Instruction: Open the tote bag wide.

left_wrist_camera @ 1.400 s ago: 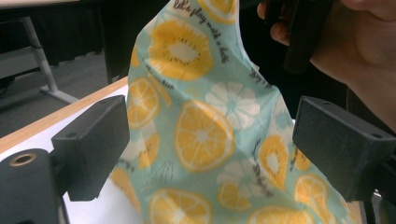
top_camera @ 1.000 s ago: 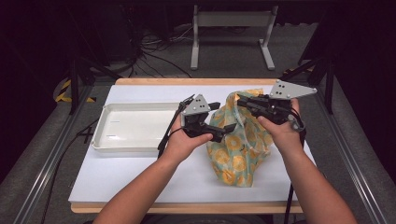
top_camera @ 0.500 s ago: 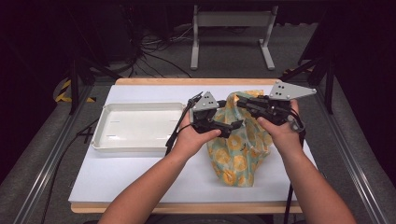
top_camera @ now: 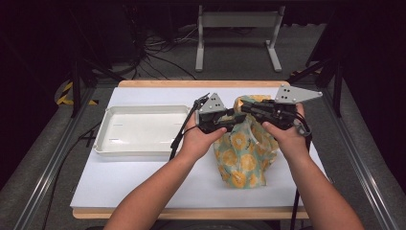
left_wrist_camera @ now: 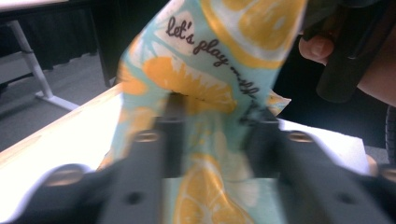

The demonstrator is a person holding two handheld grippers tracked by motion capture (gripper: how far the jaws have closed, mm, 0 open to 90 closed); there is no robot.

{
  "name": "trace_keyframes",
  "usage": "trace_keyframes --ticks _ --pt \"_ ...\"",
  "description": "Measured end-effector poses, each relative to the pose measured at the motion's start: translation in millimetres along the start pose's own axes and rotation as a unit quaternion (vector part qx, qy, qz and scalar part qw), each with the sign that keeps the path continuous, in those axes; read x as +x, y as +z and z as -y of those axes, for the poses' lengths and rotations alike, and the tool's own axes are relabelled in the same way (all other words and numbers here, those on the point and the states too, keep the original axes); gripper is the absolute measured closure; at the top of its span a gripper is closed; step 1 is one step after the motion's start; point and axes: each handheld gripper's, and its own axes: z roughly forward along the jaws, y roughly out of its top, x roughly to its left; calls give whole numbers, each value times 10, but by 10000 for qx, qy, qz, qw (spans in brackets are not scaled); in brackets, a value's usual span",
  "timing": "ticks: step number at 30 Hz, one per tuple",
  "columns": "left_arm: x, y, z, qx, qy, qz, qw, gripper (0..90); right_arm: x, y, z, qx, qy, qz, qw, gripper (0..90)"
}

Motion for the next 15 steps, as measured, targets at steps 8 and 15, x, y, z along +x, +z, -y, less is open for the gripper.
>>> trace_keyframes --ticks 8,15 --pt "4 -41 -4 41 30 -25 10000 859 0 -84 36 3 -11 86 10000 851" --pt "45 -83 5 55 -49 -20 10000 882 1 -357 146 55 167 345 9993 720"
